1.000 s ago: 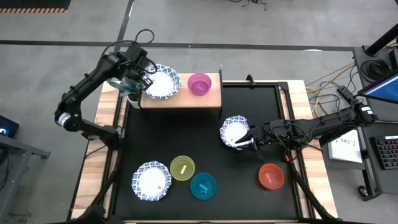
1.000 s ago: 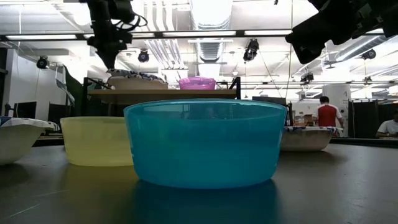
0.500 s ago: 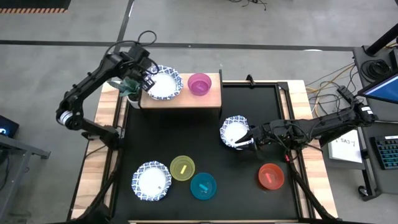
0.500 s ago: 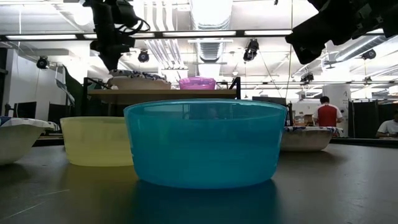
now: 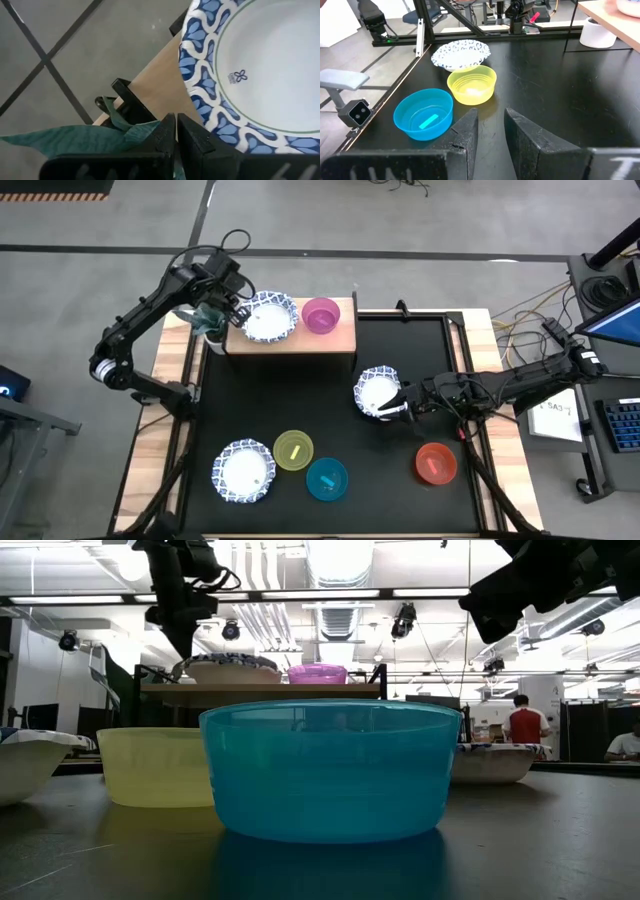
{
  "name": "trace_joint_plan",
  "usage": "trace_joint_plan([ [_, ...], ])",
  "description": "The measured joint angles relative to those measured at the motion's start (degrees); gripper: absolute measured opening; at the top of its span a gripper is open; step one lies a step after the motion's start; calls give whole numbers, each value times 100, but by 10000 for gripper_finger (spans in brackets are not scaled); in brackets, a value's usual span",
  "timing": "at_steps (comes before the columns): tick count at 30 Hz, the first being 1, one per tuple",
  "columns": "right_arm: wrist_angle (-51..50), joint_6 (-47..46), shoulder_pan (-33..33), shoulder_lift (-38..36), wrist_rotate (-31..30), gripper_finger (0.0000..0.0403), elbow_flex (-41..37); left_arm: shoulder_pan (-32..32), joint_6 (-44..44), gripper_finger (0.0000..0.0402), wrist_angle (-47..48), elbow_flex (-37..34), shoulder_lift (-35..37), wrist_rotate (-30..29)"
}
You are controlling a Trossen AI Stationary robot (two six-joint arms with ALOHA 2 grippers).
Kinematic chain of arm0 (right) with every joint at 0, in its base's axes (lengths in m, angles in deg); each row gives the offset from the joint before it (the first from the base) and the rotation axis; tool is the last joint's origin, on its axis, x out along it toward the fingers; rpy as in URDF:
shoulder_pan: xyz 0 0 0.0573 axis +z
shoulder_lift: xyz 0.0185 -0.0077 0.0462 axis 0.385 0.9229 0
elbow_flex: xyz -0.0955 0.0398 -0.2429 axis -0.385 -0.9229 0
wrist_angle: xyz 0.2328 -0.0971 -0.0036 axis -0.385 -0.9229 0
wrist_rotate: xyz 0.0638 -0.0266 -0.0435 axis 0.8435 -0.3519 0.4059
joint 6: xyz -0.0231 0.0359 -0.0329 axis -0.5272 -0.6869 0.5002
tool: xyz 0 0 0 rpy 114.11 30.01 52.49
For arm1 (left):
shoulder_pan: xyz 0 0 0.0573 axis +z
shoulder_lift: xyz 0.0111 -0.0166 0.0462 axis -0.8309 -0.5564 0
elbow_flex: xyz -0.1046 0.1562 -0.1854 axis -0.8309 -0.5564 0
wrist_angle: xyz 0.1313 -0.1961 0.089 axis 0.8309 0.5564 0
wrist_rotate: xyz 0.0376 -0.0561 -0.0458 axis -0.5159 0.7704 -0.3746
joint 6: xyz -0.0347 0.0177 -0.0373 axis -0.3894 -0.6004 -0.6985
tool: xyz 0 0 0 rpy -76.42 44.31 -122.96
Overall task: Place and stack bowls onto a shelf
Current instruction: Stack the orange bowl on top of the purple bowl on the shelf
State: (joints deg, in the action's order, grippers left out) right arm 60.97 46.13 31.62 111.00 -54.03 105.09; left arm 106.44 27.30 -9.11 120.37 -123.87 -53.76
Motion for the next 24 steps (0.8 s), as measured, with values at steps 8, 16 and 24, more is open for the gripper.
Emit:
trace_joint_plan([
  [8, 2, -1, 2, 0, -33, 84, 0, -612, -564, 0, -102, -23, 627, 464],
  [16, 0, -371, 0, 0, -583, 84, -1, -2428, -1382, 0, -1506, -910, 1743, 616],
  [24, 19, -1187, 2, 153, -796, 84, 16, -4392, -1691, 0, -3952, -2645, 2493, 428],
])
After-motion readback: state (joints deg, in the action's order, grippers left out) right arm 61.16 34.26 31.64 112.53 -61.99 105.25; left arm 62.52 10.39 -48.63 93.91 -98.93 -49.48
